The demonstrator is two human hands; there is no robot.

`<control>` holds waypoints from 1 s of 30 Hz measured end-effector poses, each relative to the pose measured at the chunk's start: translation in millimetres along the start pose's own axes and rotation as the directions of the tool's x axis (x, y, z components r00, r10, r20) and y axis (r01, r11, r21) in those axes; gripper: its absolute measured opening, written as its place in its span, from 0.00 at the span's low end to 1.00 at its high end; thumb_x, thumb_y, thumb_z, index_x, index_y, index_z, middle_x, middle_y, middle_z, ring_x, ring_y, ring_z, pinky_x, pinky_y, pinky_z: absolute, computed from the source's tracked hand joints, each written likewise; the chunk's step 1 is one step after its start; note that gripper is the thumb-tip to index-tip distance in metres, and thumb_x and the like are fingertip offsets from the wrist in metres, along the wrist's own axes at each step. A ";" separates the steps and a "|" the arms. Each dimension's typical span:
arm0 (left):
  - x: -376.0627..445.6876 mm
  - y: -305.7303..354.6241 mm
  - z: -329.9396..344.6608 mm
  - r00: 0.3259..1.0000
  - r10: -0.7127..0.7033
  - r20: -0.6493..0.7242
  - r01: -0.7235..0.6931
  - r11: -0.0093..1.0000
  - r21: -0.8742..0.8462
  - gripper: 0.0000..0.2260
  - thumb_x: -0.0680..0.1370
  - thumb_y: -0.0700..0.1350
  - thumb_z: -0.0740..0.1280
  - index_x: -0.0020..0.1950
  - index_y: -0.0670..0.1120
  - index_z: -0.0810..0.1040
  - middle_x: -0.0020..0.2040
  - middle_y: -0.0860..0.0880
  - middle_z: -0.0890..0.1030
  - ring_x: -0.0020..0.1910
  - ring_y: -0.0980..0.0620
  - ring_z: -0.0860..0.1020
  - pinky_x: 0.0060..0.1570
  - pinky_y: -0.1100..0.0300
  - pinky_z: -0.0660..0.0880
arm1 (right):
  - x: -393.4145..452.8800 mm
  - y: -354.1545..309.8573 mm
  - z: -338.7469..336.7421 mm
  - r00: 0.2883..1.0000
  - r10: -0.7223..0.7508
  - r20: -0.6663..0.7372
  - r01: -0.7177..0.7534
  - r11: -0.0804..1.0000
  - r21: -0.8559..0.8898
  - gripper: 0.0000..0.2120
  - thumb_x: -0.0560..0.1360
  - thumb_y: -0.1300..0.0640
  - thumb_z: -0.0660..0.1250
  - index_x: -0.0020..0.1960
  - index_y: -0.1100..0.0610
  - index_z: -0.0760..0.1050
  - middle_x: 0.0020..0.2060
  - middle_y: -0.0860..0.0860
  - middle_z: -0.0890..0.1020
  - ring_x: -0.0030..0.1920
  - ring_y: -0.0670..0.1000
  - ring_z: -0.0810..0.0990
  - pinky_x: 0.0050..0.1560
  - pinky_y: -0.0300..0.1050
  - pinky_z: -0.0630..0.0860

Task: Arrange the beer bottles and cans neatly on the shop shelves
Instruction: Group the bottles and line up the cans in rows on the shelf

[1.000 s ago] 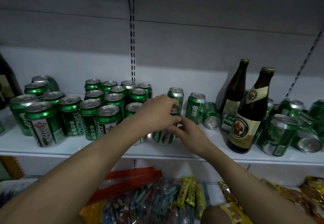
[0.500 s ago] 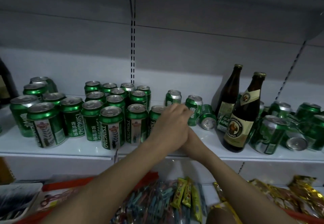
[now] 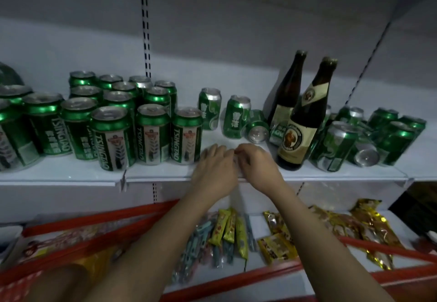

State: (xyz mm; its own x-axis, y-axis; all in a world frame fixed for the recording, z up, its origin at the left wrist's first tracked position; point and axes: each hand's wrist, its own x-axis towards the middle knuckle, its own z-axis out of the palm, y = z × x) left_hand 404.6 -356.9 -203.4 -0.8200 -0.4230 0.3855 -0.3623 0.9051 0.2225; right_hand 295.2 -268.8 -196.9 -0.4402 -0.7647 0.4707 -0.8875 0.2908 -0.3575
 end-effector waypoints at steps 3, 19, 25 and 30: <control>3.3 -3.5 3.9 0.997 -0.042 0.058 0.040 0.999 0.036 0.17 0.82 0.45 0.53 0.69 0.45 0.69 0.70 0.44 0.70 0.70 0.44 0.64 0.70 0.48 0.60 | -0.8 3.5 3.4 0.999 0.006 -0.037 -0.006 1.000 -0.017 0.10 0.79 0.60 0.61 0.53 0.60 0.80 0.48 0.58 0.84 0.49 0.59 0.80 0.44 0.51 0.73; -4.6 14.8 -2.2 0.975 -0.213 0.068 0.214 0.977 -0.001 0.20 0.83 0.47 0.53 0.75 0.53 0.67 0.73 0.53 0.69 0.70 0.52 0.67 0.64 0.58 0.64 | -10.6 19.8 6.0 0.993 -0.120 0.009 0.120 0.993 0.019 0.10 0.81 0.59 0.58 0.53 0.62 0.77 0.47 0.59 0.81 0.48 0.60 0.78 0.40 0.47 0.62; -3.7 34.3 -4.7 0.930 -0.366 -0.028 0.333 0.873 -0.356 0.14 0.81 0.47 0.61 0.66 0.55 0.75 0.60 0.52 0.79 0.56 0.52 0.78 0.54 0.55 0.76 | -43.9 21.6 -46.2 0.950 -0.227 -0.212 0.303 0.830 0.469 0.10 0.79 0.65 0.63 0.59 0.60 0.77 0.53 0.52 0.81 0.53 0.48 0.79 0.54 0.47 0.78; 42.4 88.7 -40.6 0.940 -0.281 -0.192 0.108 0.781 -0.615 0.22 0.78 0.55 0.67 0.71 0.55 0.70 0.60 0.56 0.77 0.53 0.57 0.79 0.54 0.56 0.77 | -41.1 58.1 -98.4 0.798 -0.028 -0.601 0.356 0.827 0.434 0.13 0.77 0.65 0.67 0.61 0.60 0.73 0.56 0.52 0.74 0.56 0.50 0.76 0.56 0.49 0.77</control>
State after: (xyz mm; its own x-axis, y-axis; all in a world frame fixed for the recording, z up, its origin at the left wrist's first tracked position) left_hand 355.7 -296.3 -131.0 -0.5839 -0.6604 0.4721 -0.0989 0.6351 0.7661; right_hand 248.2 -163.8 -157.7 -0.4089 -0.2727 0.8709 -0.8317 -0.2815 -0.4786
